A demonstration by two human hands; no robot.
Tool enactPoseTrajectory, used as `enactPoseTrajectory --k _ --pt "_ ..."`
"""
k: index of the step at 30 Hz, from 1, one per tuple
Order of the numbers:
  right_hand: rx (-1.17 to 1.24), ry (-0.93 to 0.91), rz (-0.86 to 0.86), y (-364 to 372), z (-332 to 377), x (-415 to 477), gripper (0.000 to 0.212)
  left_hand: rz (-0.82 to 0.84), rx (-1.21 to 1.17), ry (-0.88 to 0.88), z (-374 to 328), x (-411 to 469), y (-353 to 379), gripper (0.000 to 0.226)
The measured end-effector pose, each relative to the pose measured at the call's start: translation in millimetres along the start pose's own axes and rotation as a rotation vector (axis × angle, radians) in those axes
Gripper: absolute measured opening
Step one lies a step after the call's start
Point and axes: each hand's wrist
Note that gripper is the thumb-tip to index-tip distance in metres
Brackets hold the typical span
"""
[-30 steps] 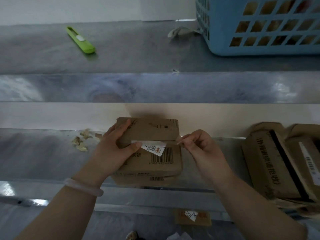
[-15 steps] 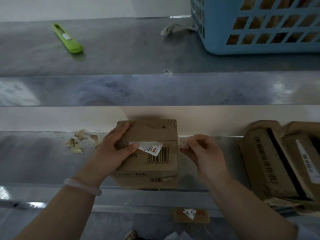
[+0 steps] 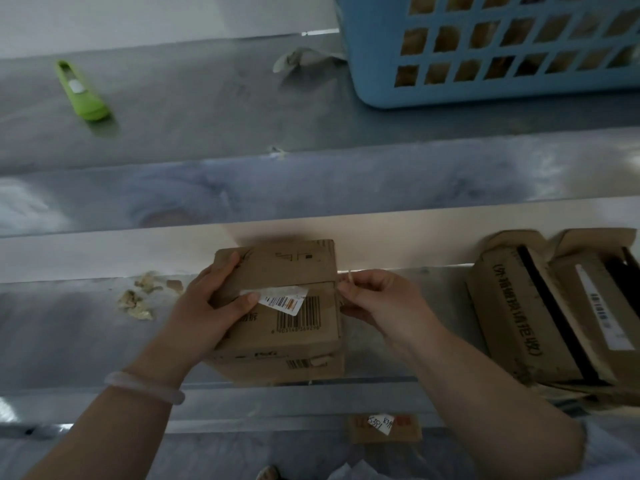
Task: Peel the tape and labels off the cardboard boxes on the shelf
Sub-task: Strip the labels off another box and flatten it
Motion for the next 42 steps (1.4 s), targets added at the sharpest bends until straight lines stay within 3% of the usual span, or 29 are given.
enactPoseTrajectory --k 2,5,8,10,14,16,22,26,28,31,36,39,42 --pt "0.022 0.023 0.005 0 -1 1 0.004 0.002 0.013 -0.004 0 -1 -1 0.065" --pt "0.111 0.083 0.0 0 -8 0 0.019 0.003 0.029 0.001 0 -1 -1 0.065" --pt "0.085 0.118 -0.07 -2 -17 0 0.016 0.002 0.017 -0.012 0 0 0 0.065" --pt "-0.099 0.04 -0.124 -3 -18 0 0.008 0.003 0.008 -0.014 2 0 0 0.065" --pt "-0.766 -0.339 -0.203 -5 -11 -4 0.008 0.006 0.017 -0.019 3 0 -1 0.065" --pt "-0.842 -0.413 -0.181 -5 -10 -4 0.01 0.007 0.025 -0.02 3 0 -1 0.065" --pt "-0.477 -0.231 -0.047 -5 -5 -3 0.009 0.004 0.024 -0.023 5 1 -1 0.065" --pt "0.046 0.032 0.074 -10 3 -4 0.018 -0.013 0.024 -0.01 5 1 1 0.065" --pt "0.129 0.049 0.063 -10 0 -4 0.013 -0.017 0.021 -0.002 5 1 2 0.065" --pt "0.135 0.051 0.046 -5 -9 -1 0.026 -0.019 0.052 0.004 8 2 1 0.066" --pt "0.072 0.073 0.03 -1 -8 3 0.004 -0.016 0.058 0.027 8 3 0 0.065" --pt "0.029 0.081 0.016 -4 -11 6 0.014 -0.015 0.043 0.049 9 3 1 0.065" --pt "-0.178 0.023 -0.073 -5 -14 6 0.019 -0.035 0.076 0.073 13 4 3 0.067"
Point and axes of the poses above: each hand's wrist, its own x-axis towards the middle knuckle, its own y-axis out of the palm, z = x × y, and after that the axes turned 10 degrees about x, right-handed
